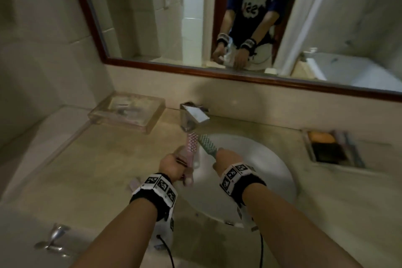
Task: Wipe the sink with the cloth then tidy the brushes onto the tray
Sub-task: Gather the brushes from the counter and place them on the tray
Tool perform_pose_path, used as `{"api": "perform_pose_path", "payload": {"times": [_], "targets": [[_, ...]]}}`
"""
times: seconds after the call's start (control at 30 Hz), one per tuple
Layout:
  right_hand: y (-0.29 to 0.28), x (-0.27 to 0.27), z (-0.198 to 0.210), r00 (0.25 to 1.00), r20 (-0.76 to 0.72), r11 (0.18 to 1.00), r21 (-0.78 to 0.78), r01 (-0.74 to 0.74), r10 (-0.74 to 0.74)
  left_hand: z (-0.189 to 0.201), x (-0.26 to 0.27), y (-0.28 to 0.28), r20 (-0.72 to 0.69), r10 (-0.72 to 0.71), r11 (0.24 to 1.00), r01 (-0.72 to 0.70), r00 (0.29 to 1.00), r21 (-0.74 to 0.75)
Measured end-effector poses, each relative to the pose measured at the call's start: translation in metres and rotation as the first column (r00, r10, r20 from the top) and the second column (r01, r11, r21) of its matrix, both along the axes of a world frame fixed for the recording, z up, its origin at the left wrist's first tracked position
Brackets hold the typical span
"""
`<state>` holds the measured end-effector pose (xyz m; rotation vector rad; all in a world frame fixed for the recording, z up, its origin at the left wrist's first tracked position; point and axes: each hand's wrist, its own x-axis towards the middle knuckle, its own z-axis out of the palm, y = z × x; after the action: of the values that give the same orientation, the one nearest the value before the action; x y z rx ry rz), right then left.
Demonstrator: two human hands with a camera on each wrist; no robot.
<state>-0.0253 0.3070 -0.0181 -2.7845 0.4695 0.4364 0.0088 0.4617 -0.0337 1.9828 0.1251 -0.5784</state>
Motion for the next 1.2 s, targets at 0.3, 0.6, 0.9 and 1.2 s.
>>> {"api": "perform_pose_path", "payload": {"times": [0.3, 0.6, 0.9, 1.2], "targets": [[-0.153, -0.076, 0.008, 0.979, -0.072, 0.978, -0.099, 0.183, -0.190, -0.002, -0.033, -0.163, 0.028, -0.285, 0.958, 0.284, 0.958, 0.028], [-0.341, -0.122, 0.008, 0.934, -0.039, 0.927, -0.143, 0.348, -0.356, -0.001, -0.065, -0.361, 0.103, -0.420, 0.907, 0.421, 0.902, 0.010], [-0.471, -0.139, -0.016, 0.796, 0.013, 0.796, 0.006, 0.606, -0.606, -0.005, -0.065, -0.481, 0.112, -0.480, 0.865, 0.448, 0.870, 0.226], [-0.524, -0.102, -0.040, 0.740, 0.088, 0.741, 0.176, 0.648, -0.667, -0.011, -0.040, -0.558, 0.074, -0.524, 0.822, 0.481, 0.849, 0.306]]}}
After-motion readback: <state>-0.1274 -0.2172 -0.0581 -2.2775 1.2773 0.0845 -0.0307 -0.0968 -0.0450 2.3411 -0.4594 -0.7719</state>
